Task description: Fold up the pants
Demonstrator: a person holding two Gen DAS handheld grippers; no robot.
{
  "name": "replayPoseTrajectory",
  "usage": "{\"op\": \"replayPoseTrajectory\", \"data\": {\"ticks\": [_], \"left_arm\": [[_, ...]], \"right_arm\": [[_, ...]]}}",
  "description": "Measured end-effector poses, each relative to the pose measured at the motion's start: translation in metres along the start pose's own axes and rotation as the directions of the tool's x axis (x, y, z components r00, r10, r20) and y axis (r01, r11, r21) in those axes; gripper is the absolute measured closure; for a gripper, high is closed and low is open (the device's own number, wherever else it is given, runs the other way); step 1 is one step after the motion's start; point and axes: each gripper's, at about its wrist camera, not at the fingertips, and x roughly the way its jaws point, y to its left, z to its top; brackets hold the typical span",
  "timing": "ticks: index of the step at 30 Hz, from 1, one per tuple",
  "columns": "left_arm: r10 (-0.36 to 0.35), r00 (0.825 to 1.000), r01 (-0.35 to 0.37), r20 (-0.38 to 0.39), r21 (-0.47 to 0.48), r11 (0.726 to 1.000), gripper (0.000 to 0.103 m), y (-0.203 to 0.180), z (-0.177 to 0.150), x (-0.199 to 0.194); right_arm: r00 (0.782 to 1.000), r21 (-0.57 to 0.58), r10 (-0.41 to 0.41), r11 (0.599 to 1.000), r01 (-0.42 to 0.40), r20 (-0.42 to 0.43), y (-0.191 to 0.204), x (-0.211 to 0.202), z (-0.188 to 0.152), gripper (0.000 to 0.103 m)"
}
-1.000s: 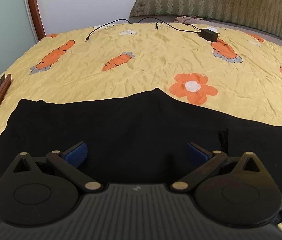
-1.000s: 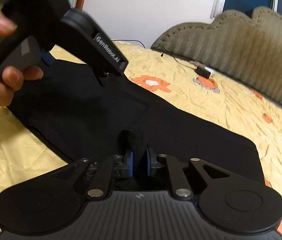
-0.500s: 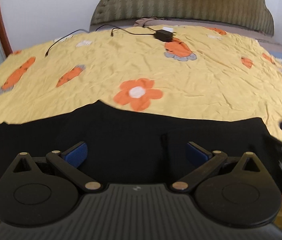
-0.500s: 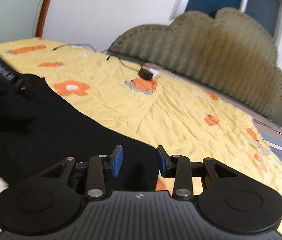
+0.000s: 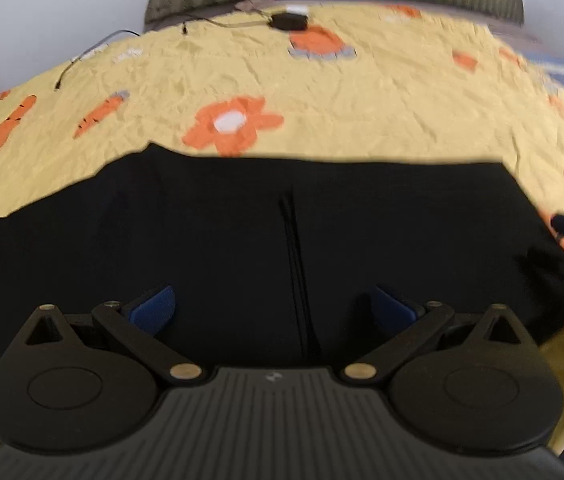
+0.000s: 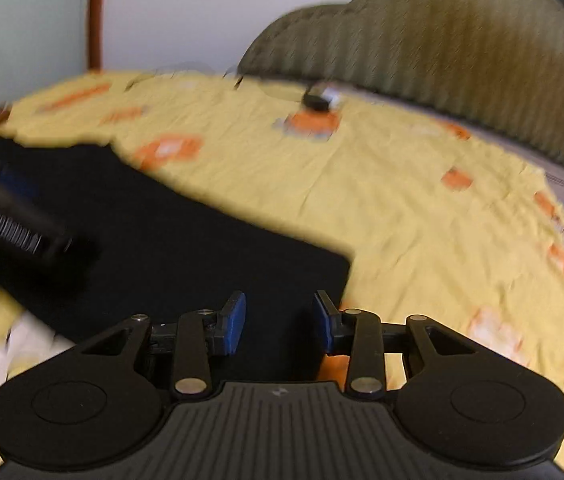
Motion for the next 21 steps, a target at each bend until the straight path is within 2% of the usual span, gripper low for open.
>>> {"op": "replayPoseTrajectory", "data": {"ticks": [1,2,5,7,8,9,10,12,13,14,15,16,18,21], "left_arm": [[0.008,1.000,-0.007,-0.003,0.022,1.000,0.000,-0.004,-0.003,0.003],[0.015,1.000,-0.015,0.005,0.028,0.999,0.000,-0.005,-0.005,0.004],[0.015,0.999,-0.016,0.034,0.026,1.000,0.000,-0.001,-0.006,-0.008],[0.031,0.997,-0.032,0.073,0.012,0.999,0.000,0.009,-0.005,-0.020],[0.040,0.996,-0.040,0.086,-0.003,0.999,0.000,0.017,-0.005,-0.025],[0.046,0.994,-0.043,0.094,-0.025,0.999,0.000,0.027,-0.005,-0.029],[0.053,0.994,-0.049,0.093,-0.051,0.997,0.000,0.039,-0.006,-0.032],[0.068,0.994,-0.057,0.090,-0.112,0.992,0.000,0.067,-0.010,-0.039],[0.073,0.993,-0.060,0.093,-0.137,0.989,0.000,0.081,-0.013,-0.042],[0.078,0.993,-0.064,0.087,-0.158,0.985,0.000,0.094,-0.016,-0.044],[0.077,0.994,-0.063,0.078,-0.173,0.983,0.000,0.106,-0.019,-0.045],[0.068,0.995,-0.053,0.071,-0.193,0.980,0.000,0.120,-0.023,-0.046],[0.064,0.996,-0.047,0.065,-0.240,0.970,0.000,0.144,-0.032,-0.050],[0.101,0.992,-0.077,0.078,-0.272,0.959,0.000,0.179,-0.047,-0.064]], "right_arm": [[0.999,-0.025,-0.012,1.000,0.012,-0.029,0.006,0.005,-0.008,0.067],[0.999,-0.039,-0.031,0.999,0.030,-0.013,0.010,0.007,-0.015,0.067],[0.997,0.041,-0.073,0.996,0.073,0.007,0.011,-0.003,-0.011,0.067],[0.997,0.072,-0.066,0.995,0.063,0.033,0.014,-0.009,-0.011,0.065],[0.999,0.053,-0.046,0.998,0.046,0.005,0.018,-0.004,-0.013,0.065],[0.998,0.017,-0.054,0.998,0.055,-0.019,0.023,0.003,-0.017,0.063],[0.997,0.008,-0.082,0.997,0.082,0.003,0.026,0.002,-0.019,0.061],[0.991,0.068,-0.131,0.989,0.130,0.004,0.027,-0.005,-0.013,0.060],[0.989,0.112,-0.144,0.984,0.140,0.036,0.028,-0.012,-0.009,0.060],[0.988,0.149,-0.136,0.981,0.123,0.078,0.030,-0.017,-0.006,0.055],[0.989,0.166,-0.116,0.981,0.099,0.097,0.034,-0.017,-0.003,0.041],[0.992,0.153,-0.098,0.985,0.085,0.079,0.038,-0.011,-0.002,0.037],[0.993,0.092,-0.114,0.989,0.115,-0.018,0.050,0.013,-0.004,0.036],[0.979,0.120,-0.197,0.974,0.191,0.042,0.061,0.006,-0.001,0.036]]}}
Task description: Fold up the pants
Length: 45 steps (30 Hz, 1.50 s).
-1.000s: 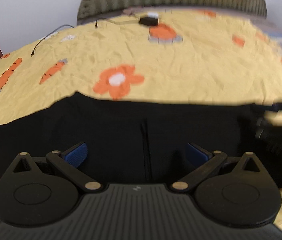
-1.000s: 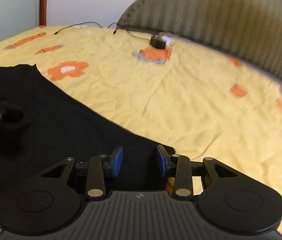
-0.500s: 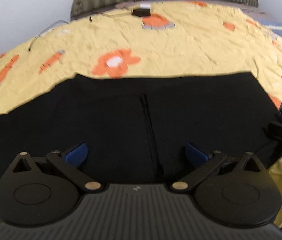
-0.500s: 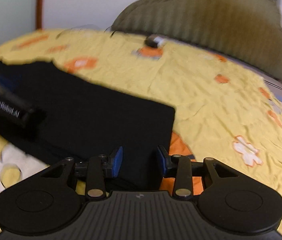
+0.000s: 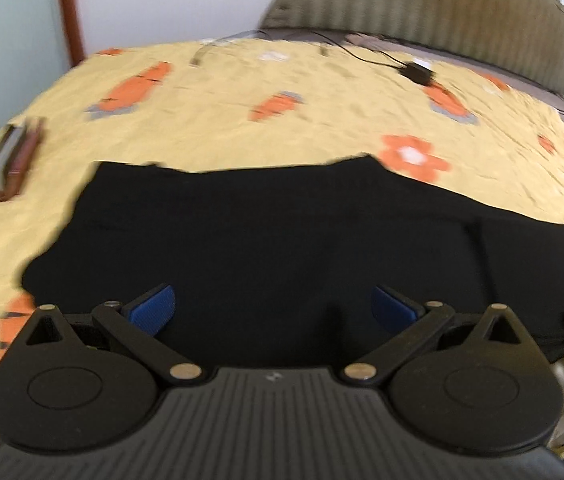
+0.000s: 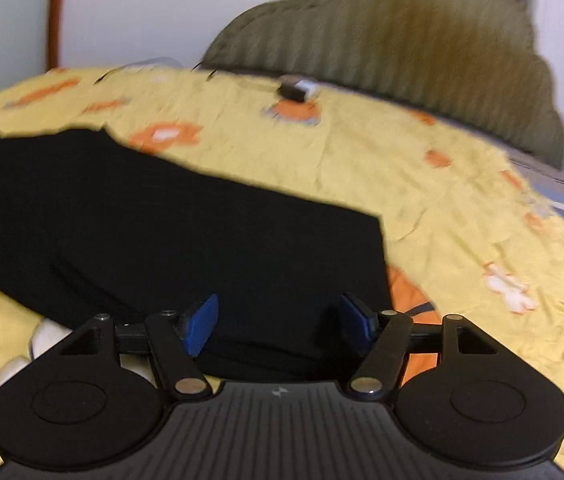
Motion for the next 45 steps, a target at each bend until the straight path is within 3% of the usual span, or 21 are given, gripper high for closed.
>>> {"op": "replayPoseTrajectory", "data": {"ticks": [2,5,9,12,15,18,21,23,25,27,37,41,44,45], "left_arm": [[0.042,0.999,-0.041,0.010,-0.030,0.999,0.000,0.025,-0.002,-0.005],[0.092,0.996,-0.090,0.011,-0.124,0.988,0.000,0.066,-0.001,-0.010],[0.142,0.990,-0.136,0.008,-0.238,0.962,0.000,0.118,-0.002,-0.020],[0.269,0.963,-0.260,0.001,-0.264,0.929,0.000,0.148,-0.005,-0.030],[0.331,0.944,-0.319,-0.013,-0.298,0.900,0.000,0.175,-0.012,-0.037],[0.349,0.937,-0.338,-0.028,-0.330,0.881,0.000,0.195,-0.020,-0.042],[0.360,0.932,-0.353,-0.039,-0.321,0.879,0.000,0.204,-0.025,-0.044],[0.353,0.935,-0.348,-0.047,-0.320,0.881,0.000,0.207,-0.023,-0.041],[0.341,0.939,-0.338,-0.050,-0.324,0.884,0.000,0.212,-0.024,-0.043],[0.333,0.941,-0.332,-0.053,-0.326,0.885,0.000,0.213,-0.024,-0.044],[0.331,0.942,-0.331,-0.058,-0.327,0.885,0.000,0.221,-0.021,-0.039],[0.331,0.942,-0.332,-0.060,-0.331,0.883,0.000,0.222,-0.022,-0.038],[0.308,0.949,-0.311,-0.065,-0.344,0.886,0.000,0.223,-0.023,-0.036],[0.284,0.957,-0.287,-0.062,-0.355,0.890,0.000,0.225,-0.023,-0.036]], "right_arm": [[0.998,0.057,-0.014,0.998,0.011,0.061,0.006,-0.011,0.009,0.036],[0.995,0.049,0.030,0.998,-0.035,0.094,0.034,-0.018,0.027,0.033],[0.986,-0.078,0.133,0.989,-0.126,0.102,0.104,-0.018,0.040,0.017],[0.973,-0.257,0.194,0.954,-0.157,0.127,0.173,-0.024,0.041,0.013],[0.943,-0.462,0.270,0.874,-0.153,0.197,0.241,-0.044,0.029,0.013],[0.903,-0.640,0.361,0.756,-0.137,0.233,0.295,-0.056,0.020,0.013],[0.882,-0.742,0.392,0.666,-0.077,0.261,0.336,-0.058,0.012,0.014],[0.875,-0.774,0.410,0.629,-0.068,0.256,0.354,-0.056,0.011,0.014],[0.860,-0.787,0.442,0.612,-0.081,0.256,0.369,-0.054,0.014,0.027],[0.868,-0.802,0.437,0.592,-0.079,0.236,0.383,-0.047,0.018,0.042],[0.894,-0.845,0.416,0.528,-0.087,0.168,0.417,-0.024,0.020,0.042],[0.897,-0.845,0.402,0.530,-0.066,0.182,0.422,-0.020,0.020,0.042],[0.892,-0.864,0.410,0.502,-0.047,0.190,0.426,-0.020,0.017,0.055],[0.891,-0.874,0.414,0.485,-0.041,0.188,0.428,-0.019,0.015,0.068]]}}
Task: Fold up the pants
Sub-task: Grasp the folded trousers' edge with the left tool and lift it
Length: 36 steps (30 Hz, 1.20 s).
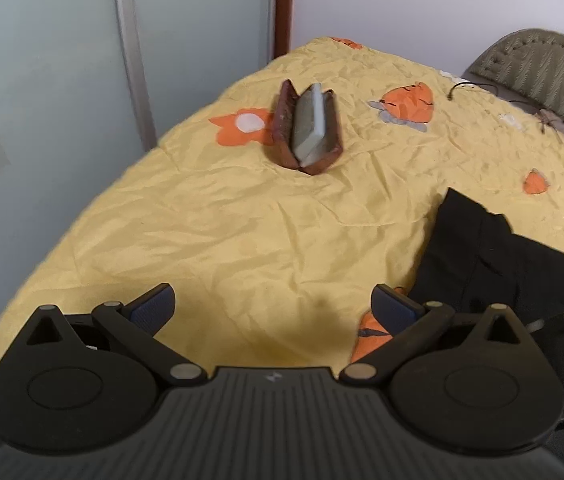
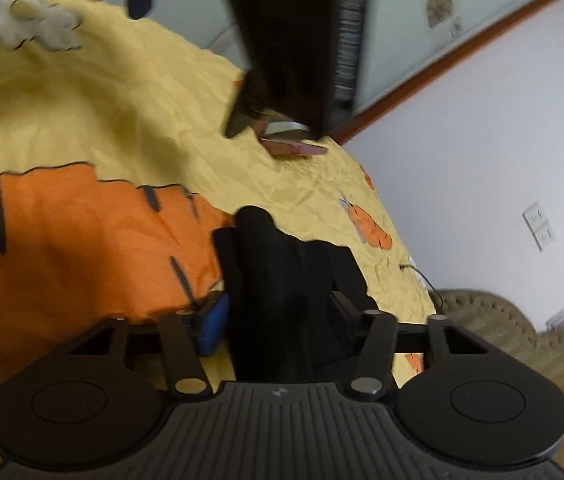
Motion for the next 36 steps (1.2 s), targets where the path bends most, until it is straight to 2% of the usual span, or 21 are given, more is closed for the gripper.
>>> {"op": "replayPoseTrajectory", "data": {"ticks": [2,3,6,9,11,13,16,21,24,25,26,27,28,29,30,32,34,35,36], "left_arm": [[-0.078,0.997,0.078,-0.012,-0.029,0.997,0.000,0.003,0.001,0.000],[-0.141,0.990,0.139,-0.029,-0.057,0.989,0.000,0.005,0.002,0.001],[-0.292,0.952,0.279,-0.087,-0.140,0.950,0.000,0.008,0.007,0.009],[-0.358,0.924,0.327,-0.134,-0.208,0.922,0.000,0.004,0.010,0.021],[-0.418,0.895,0.370,-0.155,-0.262,0.891,0.000,0.001,0.012,0.029],[-0.488,0.858,0.421,-0.160,-0.326,0.847,0.000,-0.004,0.014,0.038],[-0.538,0.823,0.447,-0.180,-0.380,0.810,0.000,-0.016,0.020,0.052],[-0.596,0.781,0.476,-0.185,-0.441,0.761,0.000,-0.038,0.028,0.073],[-0.610,0.764,0.474,-0.210,-0.458,0.752,0.000,-0.053,0.032,0.088],[-0.608,0.764,0.474,-0.216,-0.451,0.756,0.000,-0.058,0.034,0.092],[-0.601,0.768,0.469,-0.222,-0.444,0.764,0.003,-0.063,0.035,0.095],[-0.595,0.771,0.467,-0.226,-0.434,0.770,0.017,-0.067,0.036,0.096],[-0.597,0.768,0.473,-0.232,-0.423,0.773,0.038,-0.071,0.038,0.097],[-0.600,0.762,0.476,-0.243,-0.418,0.774,0.052,-0.075,0.039,0.100],[-0.604,0.754,0.478,-0.259,-0.414,0.775,0.078,-0.078,0.040,0.102],[-0.563,0.777,0.451,-0.282,-0.375,0.810,0.082,-0.085,0.041,0.102],[-0.549,0.789,0.451,-0.277,-0.346,0.823,0.084,-0.088,0.041,0.097],[-0.548,0.790,0.453,-0.273,-0.341,0.823,0.084,-0.088,0.041,0.095],[-0.553,0.789,0.460,-0.268,-0.338,0.821,0.085,-0.088,0.042,0.092]], "right_arm": [[1.000,-0.033,0.005,0.999,-0.005,0.007,0.008,0.001,-0.001,0.082],[1.000,-0.045,-0.004,0.999,0.005,0.013,0.011,0.001,-0.001,0.087],[0.999,-0.008,-0.008,1.000,0.009,0.036,0.007,-0.002,-0.004,0.093],[0.998,0.124,0.027,0.992,-0.034,0.057,-0.018,-0.009,-0.005,0.094],[0.996,0.211,0.057,0.975,-0.070,0.070,-0.036,-0.013,-0.007,0.094],[0.994,0.254,0.072,0.963,-0.092,0.084,-0.048,-0.016,-0.009,0.094],[0.992,0.283,0.080,0.953,-0.104,0.093,-0.060,-0.019,-0.010,0.094],[0.989,0.337,0.101,0.932,-0.133,0.111,-0.070,-0.023,-0.014,0.094],[0.988,0.350,0.100,0.927,-0.135,0.117,-0.074,-0.023,-0.016,0.094],[0.988,0.353,0.096,0.926,-0.132,0.119,-0.075,-0.024,-0.017,0.094],[0.988,0.359,0.093,0.924,-0.131,0.120,-0.076,-0.025,-0.018,0.094],[0.988,0.366,0.092,0.921,-0.131,0.121,-0.078,-0.026,-0.018,0.094],[0.988,0.372,0.090,0.919,-0.130,0.122,-0.078,-0.027,-0.019,0.094],[0.988,0.378,0.087,0.917,-0.129,0.124,-0.079,-0.027,-0.020,0.094],[0.989,0.388,0.086,0.913,-0.128,0.124,-0.079,-0.027,-0.021,0.094],[0.991,0.414,0.077,0.903,-0.117,0.113,-0.079,-0.027,-0.022,0.092],[0.991,0.417,0.097,0.900,-0.127,0.091,-0.079,-0.029,-0.023,0.083],[0.994,0.419,0.086,0.902,-0.108,0.072,-0.078,-0.033,-0.026,0.070],[0.997,0.423,0.057,0.903,-0.075,0.056,-0.076,-0.039,-0.030,0.050]]}}
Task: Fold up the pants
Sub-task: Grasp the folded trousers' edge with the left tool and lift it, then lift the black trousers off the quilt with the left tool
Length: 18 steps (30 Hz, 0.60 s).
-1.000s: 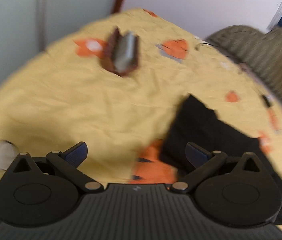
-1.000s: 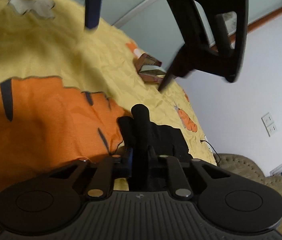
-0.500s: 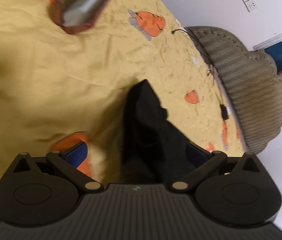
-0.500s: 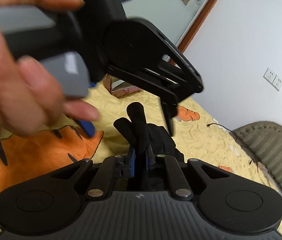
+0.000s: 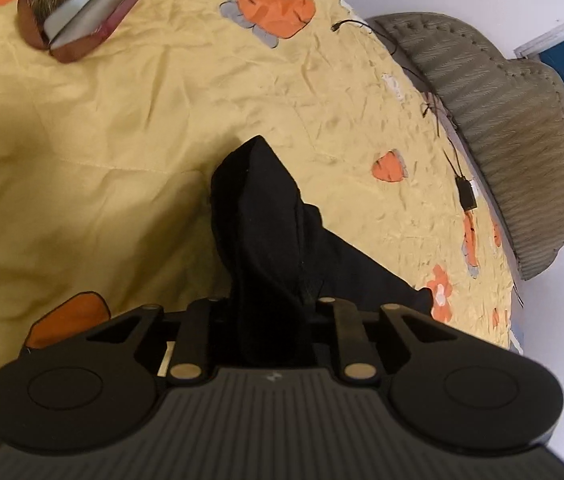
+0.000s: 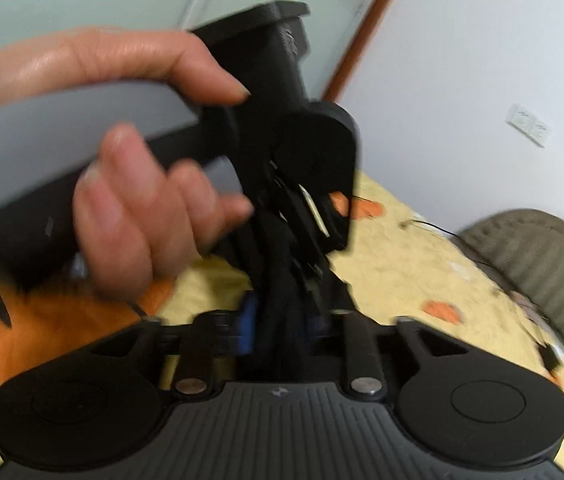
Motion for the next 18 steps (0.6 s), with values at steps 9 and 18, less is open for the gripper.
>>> {"op": "replayPoseTrajectory", "data": {"ticks": [9,18], "left_arm": [[-0.026,0.999,0.024,0.035,0.045,0.999,0.085,-0.024,-0.004,-0.024],[-0.021,0.997,0.016,0.070,0.077,0.997,0.085,-0.046,-0.010,-0.041]], "right_arm": [[0.989,0.053,-0.127,0.990,0.131,-0.071,0.008,-0.026,-0.038,0.031],[0.965,-0.092,-0.239,0.969,0.230,-0.105,0.027,-0.004,-0.052,0.037]]}}
